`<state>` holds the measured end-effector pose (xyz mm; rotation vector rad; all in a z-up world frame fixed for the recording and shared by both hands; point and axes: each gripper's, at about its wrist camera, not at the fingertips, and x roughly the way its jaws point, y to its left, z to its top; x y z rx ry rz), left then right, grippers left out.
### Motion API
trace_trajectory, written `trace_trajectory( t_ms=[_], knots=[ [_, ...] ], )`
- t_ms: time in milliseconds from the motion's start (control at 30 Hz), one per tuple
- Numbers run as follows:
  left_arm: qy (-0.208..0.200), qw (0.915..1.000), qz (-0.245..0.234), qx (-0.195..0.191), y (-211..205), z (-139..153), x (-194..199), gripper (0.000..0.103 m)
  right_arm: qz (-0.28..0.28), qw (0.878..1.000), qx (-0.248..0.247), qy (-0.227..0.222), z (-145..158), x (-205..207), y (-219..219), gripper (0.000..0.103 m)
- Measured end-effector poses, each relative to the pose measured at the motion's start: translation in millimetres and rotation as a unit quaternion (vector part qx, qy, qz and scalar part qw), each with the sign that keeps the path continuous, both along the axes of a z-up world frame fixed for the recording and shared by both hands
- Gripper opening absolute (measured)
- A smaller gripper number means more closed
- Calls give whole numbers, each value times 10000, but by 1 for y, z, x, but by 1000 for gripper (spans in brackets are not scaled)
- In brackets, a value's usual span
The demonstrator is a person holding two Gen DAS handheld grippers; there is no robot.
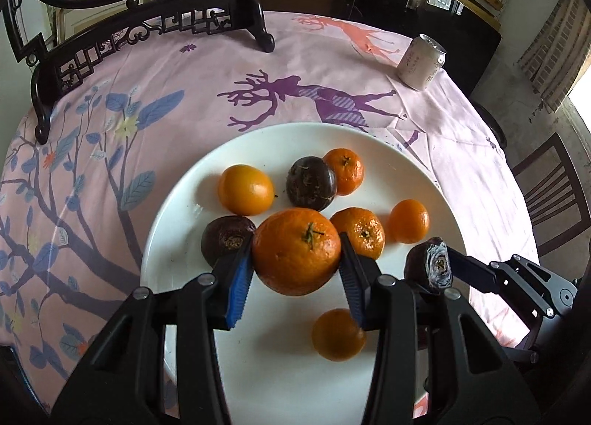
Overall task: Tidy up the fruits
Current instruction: 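Carry both fruits onto the white plate and open both grippers, then grasp a tangerine with the right gripper while the left grasps a stemmed orange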
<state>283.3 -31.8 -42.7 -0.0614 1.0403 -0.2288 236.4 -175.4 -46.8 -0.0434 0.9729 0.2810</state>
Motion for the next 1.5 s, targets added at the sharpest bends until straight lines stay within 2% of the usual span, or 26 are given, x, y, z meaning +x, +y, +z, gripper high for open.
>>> trace_trajectory(
  t_ms=[67,100,133,167,233,333,433,467,500,633,733,900,1067,1133,1167,1200,1333,1367,1400,1433,1500],
  knots=[
    [-8,10000,-17,-2,-1,1,3,45,46,10000,-22,-15,0,3,2,42],
    [-28,10000,-10,-3,-1,3,3,52,58,9999,-100,-21,0,4,4,52],
    [-80,10000,39,2,0,6,3,78,15,9997,-222,-91,2,3,6,60],
    [-237,9996,130,0,3,12,-1,88,-50,9990,-348,-260,6,-1,6,64],
    [-559,9983,183,14,9,28,-14,91,-31,9981,-447,-413,15,-13,4,64],
    [-793,9967,142,15,17,46,-43,94,13,9983,-342,-461,28,-43,-4,67],
    [-1003,9943,289,200,25,54,-83,99,-53,9970,-326,-706,38,-89,-9,87],
    [-1035,9939,325,193,28,53,-97,100,-96,9964,-265,-802,39,-103,-11,99],
    [-1032,9939,337,167,29,51,-108,100,-136,9957,-206,-893,39,-113,-11,100],
    [-951,9944,458,-57,42,40,-140,100,-261,9947,-178,-976,39,-134,-10,100],
    [-916,9946,489,-46,51,31,-160,100,-206,9953,-141,-937,39,-145,-7,100],
    [-830,9947,593,104,67,13,-192,100,227,9973,36,-700,25,-177,10,100],
    [-683,9953,679,20,88,-3,-217,100,658,9972,226,-289,-1,-201,29,100],
    [-645,9953,718,-14,95,-7,-226,100,720,9964,375,-230,-6,-201,31,88],
    [-627,9952,746,-26,99,-9,-229,100,742,9962,405,-191,-8,-200,32,73],
    [-617,9950,786,-22,103,-9,-233,99,759,9962,398,-123,-10,-198,34,67],
    [-607,9940,910,-80,116,-10,-245,99,926,9952,305,59,-24,-189,44,65],
    [-598,9941,899,-108,117,-10,-247,99,951,9949,330,105,-28,-185,45,62],
    [-584,9944,873,-119,116,-11,-249,99,1005,9935,521,137,-30,-183,45,50],
    [-571,9946,862,-106,115,-11,-249,99,1006,9924,677,194,-29,-180,43,46],
    [-538,9952,819,-61,110,-13,-251,99,954,9928,680,258,-27,-180,38,45]
  ],
)
